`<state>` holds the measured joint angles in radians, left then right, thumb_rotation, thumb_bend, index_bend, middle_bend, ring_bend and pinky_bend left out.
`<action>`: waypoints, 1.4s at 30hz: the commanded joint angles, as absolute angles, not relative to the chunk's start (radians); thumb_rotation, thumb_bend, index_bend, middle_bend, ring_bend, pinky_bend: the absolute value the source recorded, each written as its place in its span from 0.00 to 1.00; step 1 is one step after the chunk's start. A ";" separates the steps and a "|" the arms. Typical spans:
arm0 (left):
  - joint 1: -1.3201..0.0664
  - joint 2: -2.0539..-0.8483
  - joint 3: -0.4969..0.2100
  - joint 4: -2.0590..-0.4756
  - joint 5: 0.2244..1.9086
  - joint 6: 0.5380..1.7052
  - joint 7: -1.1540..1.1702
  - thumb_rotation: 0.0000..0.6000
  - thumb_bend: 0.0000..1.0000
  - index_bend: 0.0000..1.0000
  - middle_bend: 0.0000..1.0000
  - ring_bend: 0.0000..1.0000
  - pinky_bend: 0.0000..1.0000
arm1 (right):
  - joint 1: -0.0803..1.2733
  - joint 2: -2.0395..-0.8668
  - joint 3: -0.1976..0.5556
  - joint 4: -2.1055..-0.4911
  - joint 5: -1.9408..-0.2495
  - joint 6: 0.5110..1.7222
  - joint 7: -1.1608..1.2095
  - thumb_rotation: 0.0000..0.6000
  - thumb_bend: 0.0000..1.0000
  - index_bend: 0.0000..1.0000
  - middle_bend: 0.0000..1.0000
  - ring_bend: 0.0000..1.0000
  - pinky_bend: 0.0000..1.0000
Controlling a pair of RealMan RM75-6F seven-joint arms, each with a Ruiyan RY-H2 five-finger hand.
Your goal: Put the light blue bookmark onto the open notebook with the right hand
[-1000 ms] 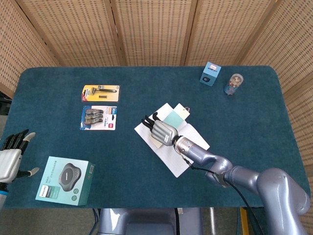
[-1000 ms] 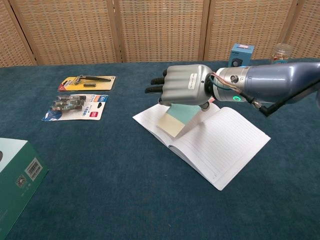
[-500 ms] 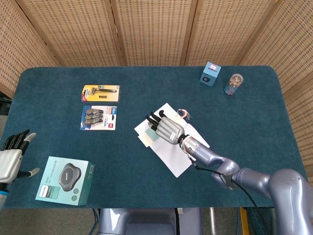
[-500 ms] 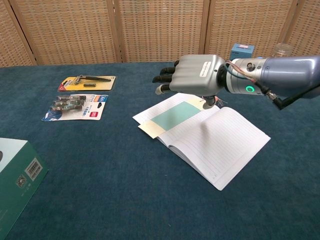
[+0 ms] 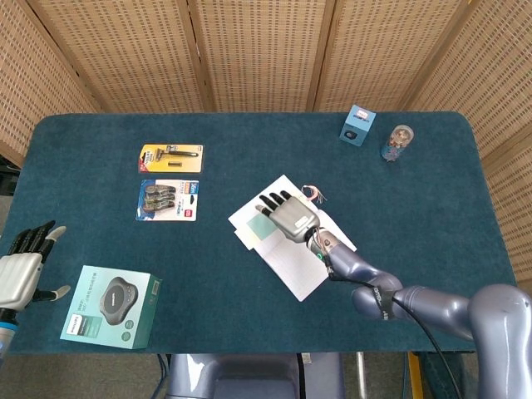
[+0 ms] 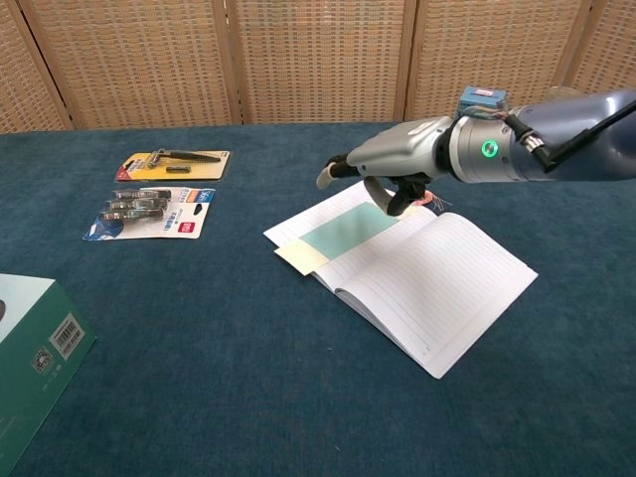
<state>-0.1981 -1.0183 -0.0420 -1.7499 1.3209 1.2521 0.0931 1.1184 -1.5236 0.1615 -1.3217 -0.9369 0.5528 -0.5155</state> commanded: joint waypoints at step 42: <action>-0.208 -1.025 -0.037 -1.751 1.315 1.245 0.106 1.00 0.00 0.00 0.00 0.00 0.00 | 1.217 -1.547 -0.078 -1.324 -0.755 0.625 -0.684 1.00 1.00 0.06 0.02 0.00 0.09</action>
<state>-0.2079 -1.0245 -0.0373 -1.7505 1.3155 1.2454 0.1064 1.2186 -1.5485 -0.0770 -1.3244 -0.7533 0.6239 -0.6852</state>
